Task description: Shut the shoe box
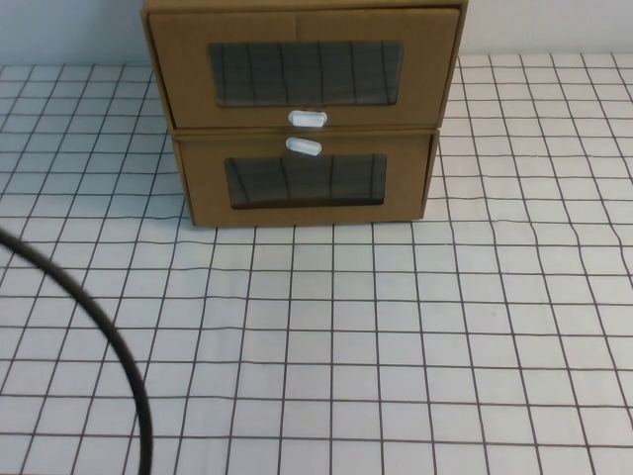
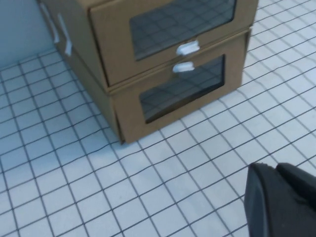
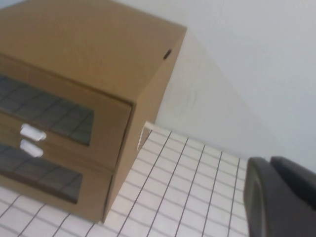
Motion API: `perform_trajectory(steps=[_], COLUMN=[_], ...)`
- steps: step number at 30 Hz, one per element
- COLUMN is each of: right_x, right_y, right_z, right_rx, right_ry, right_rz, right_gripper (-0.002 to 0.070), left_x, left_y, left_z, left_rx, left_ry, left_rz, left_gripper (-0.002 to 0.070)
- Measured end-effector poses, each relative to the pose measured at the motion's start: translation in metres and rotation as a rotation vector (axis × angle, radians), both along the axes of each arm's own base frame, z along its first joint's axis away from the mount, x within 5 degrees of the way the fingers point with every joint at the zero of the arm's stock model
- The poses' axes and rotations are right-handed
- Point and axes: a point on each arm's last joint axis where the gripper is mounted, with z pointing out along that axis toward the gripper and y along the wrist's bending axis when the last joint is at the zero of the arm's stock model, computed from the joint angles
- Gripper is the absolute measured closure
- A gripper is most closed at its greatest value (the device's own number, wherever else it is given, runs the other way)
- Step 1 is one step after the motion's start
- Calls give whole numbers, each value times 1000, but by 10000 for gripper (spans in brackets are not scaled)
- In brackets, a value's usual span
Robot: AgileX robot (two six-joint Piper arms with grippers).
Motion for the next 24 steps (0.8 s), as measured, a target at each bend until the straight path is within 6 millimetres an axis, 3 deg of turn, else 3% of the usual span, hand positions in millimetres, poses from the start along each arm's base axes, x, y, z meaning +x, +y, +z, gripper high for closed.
perform_trajectory(steps=[9,13,18,24], right_x=[-68,-96,-118,-120], right_y=[-35,-53,-67,-68], right_z=[-81,-110,-133,-145], right_rx=[127,143,162,147], right_ry=[36,67,91,94], right_rz=[-14,-52,-82,-90], right_gripper=[690,689,690,690], left_x=[-41,-53,-48,-37], left_y=[9,9,10,14], left_z=[-64,-84,-117,-136], left_rx=[-5,-95,-204,-235], left_ry=[-78,-143,-131,-157], left_rz=[120,163,226,286], left_gripper=[680,680,680,680])
